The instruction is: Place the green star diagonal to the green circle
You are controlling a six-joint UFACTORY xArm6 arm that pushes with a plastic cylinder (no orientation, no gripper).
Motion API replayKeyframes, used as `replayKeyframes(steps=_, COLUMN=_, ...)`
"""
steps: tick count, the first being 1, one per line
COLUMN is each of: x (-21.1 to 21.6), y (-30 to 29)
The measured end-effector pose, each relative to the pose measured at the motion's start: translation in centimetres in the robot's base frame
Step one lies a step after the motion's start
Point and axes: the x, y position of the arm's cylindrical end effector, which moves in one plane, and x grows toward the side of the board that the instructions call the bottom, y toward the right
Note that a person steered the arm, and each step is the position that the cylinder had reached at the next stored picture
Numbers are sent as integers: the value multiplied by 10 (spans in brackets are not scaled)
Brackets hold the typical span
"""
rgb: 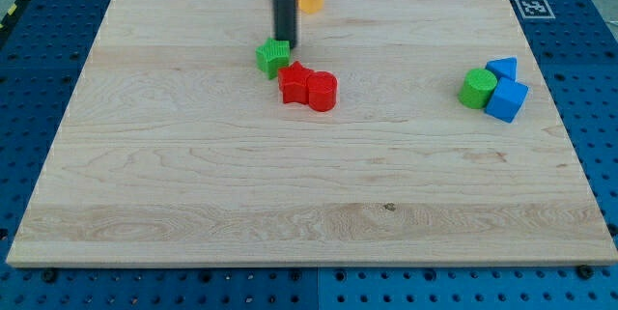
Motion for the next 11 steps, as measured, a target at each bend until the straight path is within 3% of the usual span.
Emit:
replayKeyframes(steps=2, x=1, y=-67)
replayKeyframes(steps=3, x=44, y=-62)
replayKeyframes(steps=5, x=44, y=3)
replayKeyframes(steps=9, x=25, y=37)
replayKeyframes(steps=11, x=21, y=125)
